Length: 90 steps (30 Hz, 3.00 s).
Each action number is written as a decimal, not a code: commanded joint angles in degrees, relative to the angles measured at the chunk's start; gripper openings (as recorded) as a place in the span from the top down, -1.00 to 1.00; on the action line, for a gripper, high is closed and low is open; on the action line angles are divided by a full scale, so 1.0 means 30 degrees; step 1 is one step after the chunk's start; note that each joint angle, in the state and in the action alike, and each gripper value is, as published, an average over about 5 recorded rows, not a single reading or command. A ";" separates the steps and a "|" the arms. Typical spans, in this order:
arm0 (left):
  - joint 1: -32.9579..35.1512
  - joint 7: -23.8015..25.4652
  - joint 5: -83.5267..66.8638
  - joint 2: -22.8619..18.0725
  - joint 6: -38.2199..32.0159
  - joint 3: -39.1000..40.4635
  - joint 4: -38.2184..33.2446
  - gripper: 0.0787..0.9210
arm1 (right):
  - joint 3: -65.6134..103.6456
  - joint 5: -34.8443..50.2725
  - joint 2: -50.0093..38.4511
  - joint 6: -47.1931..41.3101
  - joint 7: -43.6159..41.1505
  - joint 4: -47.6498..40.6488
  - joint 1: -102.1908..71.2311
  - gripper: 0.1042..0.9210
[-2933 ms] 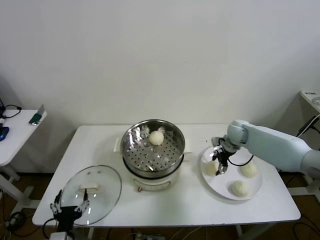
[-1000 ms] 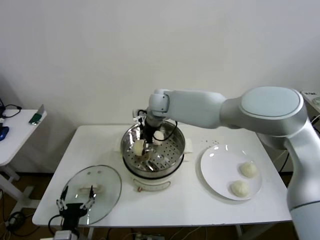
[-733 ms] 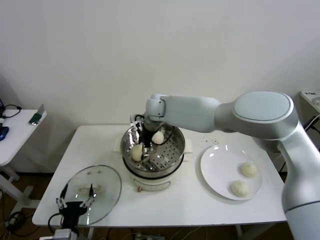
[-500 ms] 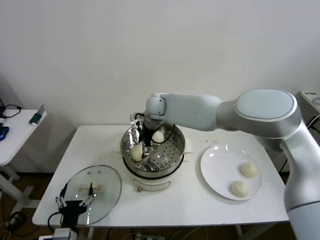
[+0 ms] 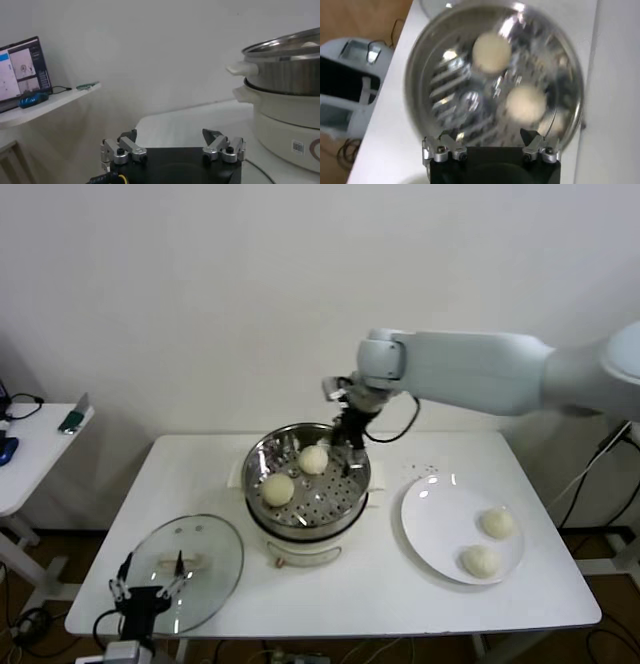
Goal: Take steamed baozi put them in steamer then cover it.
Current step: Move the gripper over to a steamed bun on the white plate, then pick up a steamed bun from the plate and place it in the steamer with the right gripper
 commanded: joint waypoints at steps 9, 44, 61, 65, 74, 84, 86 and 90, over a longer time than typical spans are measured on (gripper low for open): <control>0.0321 -0.0058 0.0363 -0.0389 0.0146 -0.0218 -0.0075 -0.77 | 0.1557 -0.8469 -1.0313 0.0667 -0.0491 0.3912 -0.4808 -0.76; 0.0349 -0.0145 0.0950 -0.0880 0.0243 -0.0475 0.0481 -0.77 | 0.4650 -1.0887 -0.7820 0.1243 -0.1198 -0.0495 -1.0145 -0.70; 0.0130 -0.0142 0.0946 -0.0823 0.0298 -0.0412 0.0726 -0.77 | 0.3670 -1.0815 -0.7087 0.3391 -0.1831 -0.0648 -0.7536 -0.29; 0.0156 -0.0137 0.1010 -0.0824 0.0294 -0.0322 0.0733 -0.77 | 0.2787 -1.1583 -0.5836 0.6413 -0.2577 -0.0115 -0.4602 -0.30; 0.0265 -0.0104 0.1124 -0.0800 0.0298 -0.0277 0.0660 -0.77 | 0.0984 -1.1515 -0.1675 1.1997 -0.3817 0.0187 0.1974 -0.30; 0.0092 -0.0064 0.1357 -0.0542 0.0484 -0.0022 0.0506 -0.77 | 0.4043 -1.2423 0.3393 1.4929 -0.4093 0.0014 0.2010 -0.31; 0.0068 -0.0057 0.1386 -0.0484 0.0527 0.0008 0.0452 -0.77 | 0.4622 -1.2898 0.4298 1.5150 -0.4084 -0.0118 0.1282 -0.31; 0.0103 -0.0055 0.1392 -0.0426 0.0508 0.0016 0.0518 -0.77 | 0.5508 -1.4056 0.5650 1.5326 -0.4216 -0.0144 -0.0518 -0.32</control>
